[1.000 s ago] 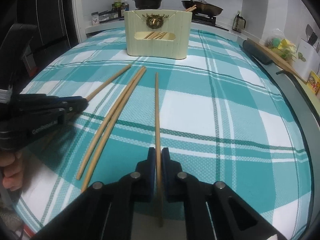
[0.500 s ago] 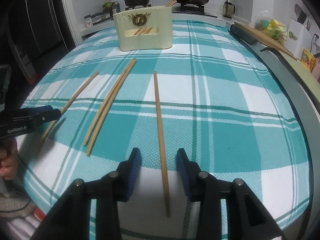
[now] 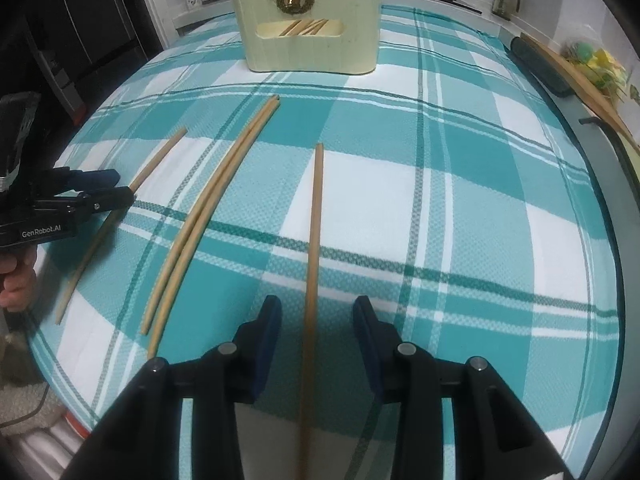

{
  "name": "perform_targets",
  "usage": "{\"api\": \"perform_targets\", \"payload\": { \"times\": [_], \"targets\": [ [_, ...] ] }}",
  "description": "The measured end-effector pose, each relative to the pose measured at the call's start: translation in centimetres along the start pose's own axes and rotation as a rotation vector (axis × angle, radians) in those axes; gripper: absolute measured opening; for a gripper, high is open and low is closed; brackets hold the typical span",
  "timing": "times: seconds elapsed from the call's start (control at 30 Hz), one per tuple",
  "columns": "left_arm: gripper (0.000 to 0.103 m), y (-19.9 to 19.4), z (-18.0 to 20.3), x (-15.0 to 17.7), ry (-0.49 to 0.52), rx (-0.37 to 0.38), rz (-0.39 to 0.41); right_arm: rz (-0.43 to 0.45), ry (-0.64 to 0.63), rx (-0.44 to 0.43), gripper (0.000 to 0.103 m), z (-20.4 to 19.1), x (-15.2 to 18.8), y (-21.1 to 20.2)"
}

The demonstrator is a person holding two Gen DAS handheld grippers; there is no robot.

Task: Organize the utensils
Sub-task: 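Grasp a wooden chopstick with the left tool while the right tool grasps another chopstick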

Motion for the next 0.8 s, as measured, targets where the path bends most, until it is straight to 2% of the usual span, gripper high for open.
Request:
{"api": "perform_targets", "payload": {
  "times": [0.17,0.33,0.4,0.53,0.57,0.63,0.8],
  "targets": [
    [0.052,0.6,0.0,-1.5,0.005,0.020,-0.028,-0.030,-0.034,-0.003,0.031,-0.3,-2.8,1.1],
    [0.050,1.3,0.2,-2.7,0.025,-0.004,-0.043,-0.042,-0.033,-0.021,0.023,-0.3,-5.9,2.2],
    [0.043,1.5,0.6,-3.3,0.037,-0.022,-0.033,-0.039,-0.024,-0.024,0.017,-0.1,-6.9,2.6],
    [0.013,1.9,1.0,-4.6,0.030,-0.013,-0.024,-0.023,-0.011,-0.025,0.011,0.1,-8.6,3.2],
    [0.009,2.0,1.1,-4.9,0.022,-0.002,-0.022,-0.021,-0.007,-0.021,0.007,0.3,-9.0,3.3],
    [0.005,2.2,1.3,-5.3,0.011,0.002,-0.013,-0.017,0.008,-0.023,0.006,0.4,-9.5,3.4],
    [0.004,1.3,1.3,-5.6,-0.012,0.019,0.034,0.009,0.025,-0.016,0.006,0.2,-10.3,3.5]
  ]
}}
Point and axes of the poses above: each gripper's, at about its wrist camera, not at the fingertips, and y roughly the way its jaws point, z to its right, x to its underside, the point moved 9 cm from there along y, roughly the way its jaws point, and after that the axes turned 6 degrees about -z, right-handed, at the moved point
